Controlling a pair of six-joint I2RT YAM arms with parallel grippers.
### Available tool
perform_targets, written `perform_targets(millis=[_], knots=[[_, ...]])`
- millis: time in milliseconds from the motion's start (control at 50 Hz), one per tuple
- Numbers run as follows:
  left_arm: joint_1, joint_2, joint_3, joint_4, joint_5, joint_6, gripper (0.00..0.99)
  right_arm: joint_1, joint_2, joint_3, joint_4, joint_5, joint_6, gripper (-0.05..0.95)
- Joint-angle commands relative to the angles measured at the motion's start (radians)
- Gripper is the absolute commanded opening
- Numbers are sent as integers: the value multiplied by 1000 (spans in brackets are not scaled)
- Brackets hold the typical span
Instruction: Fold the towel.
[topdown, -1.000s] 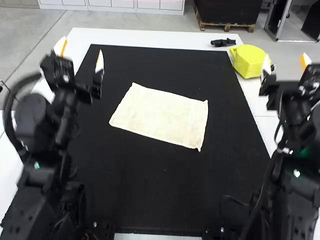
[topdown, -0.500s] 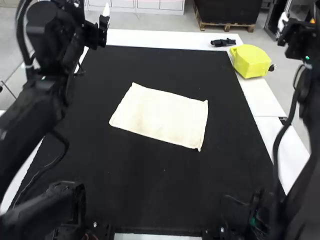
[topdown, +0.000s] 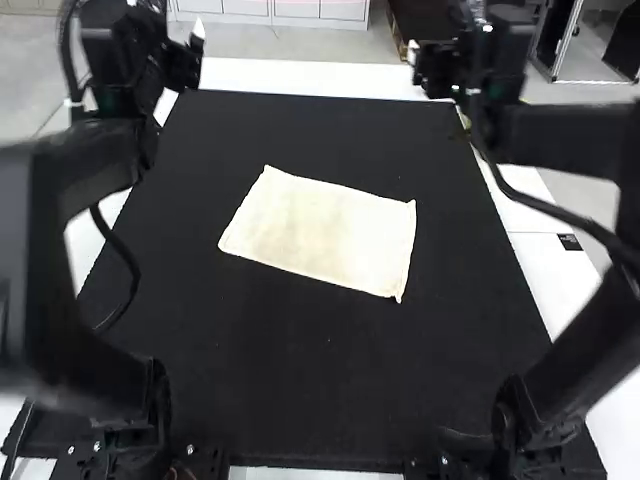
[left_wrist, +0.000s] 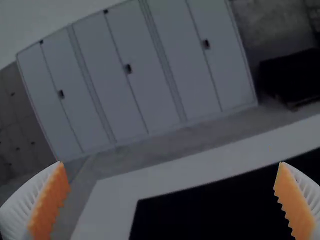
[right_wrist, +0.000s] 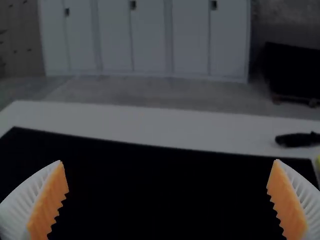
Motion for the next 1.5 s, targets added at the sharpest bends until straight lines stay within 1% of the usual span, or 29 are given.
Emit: perform_targets(millis=[0,40,80,160,200,280,400,460,540,620,720,760,780,820,860,880,1040,1220,1300,1420,1480], knots=[[-20,126,51,-21,13,9,962,11,85,47,-7,94,-22,920],[-32,172,71,-24,8,6,962,12,99,52,-8,120,-23,920],[-44,218,91,-31,-4,6,962,17,121,59,-16,128,-25,920],[-64,312,133,-47,-6,5,962,12,177,88,-53,145,-28,920],[-72,361,162,-73,-6,-3,962,11,211,105,-85,145,-32,920],[-76,452,214,-105,-4,-57,961,9,265,117,-113,146,-45,920],[-84,544,266,-103,0,-99,961,16,306,121,-119,171,-72,920],[-106,587,288,-102,0,-109,961,19,343,131,-127,177,-75,920],[-142,646,311,-96,-3,-112,961,16,406,157,-174,178,-77,920],[-175,692,332,-93,-4,-112,962,3,479,190,-202,183,-77,920],[-198,745,369,-87,-9,-112,962,-17,550,236,-252,178,-68,920],[-205,774,393,-90,-24,-113,962,-21,579,257,-275,174,-52,920],[-208,786,404,-96,-24,-113,962,-23,590,266,-289,169,-40,920],[-210,809,424,-106,-24,-113,962,-23,607,279,-323,160,-19,920],[-207,835,447,-125,-24,-129,962,-21,624,288,-354,117,11,920],[-207,844,455,-129,-24,-135,962,-21,628,291,-358,112,11,920],[-204,907,489,-139,-24,-144,962,-52,664,308,-363,123,-2,920],[-196,955,499,-128,-24,-149,961,-104,697,311,-407,123,-12,920],[-195,961,496,-126,-24,-152,962,-123,702,306,-418,125,-32,920],[-195,973,501,-122,-24,-150,962,-132,702,302,-430,123,-45,920],[-195,979,509,-102,-24,-152,962,-127,702,297,-435,125,-46,920]])
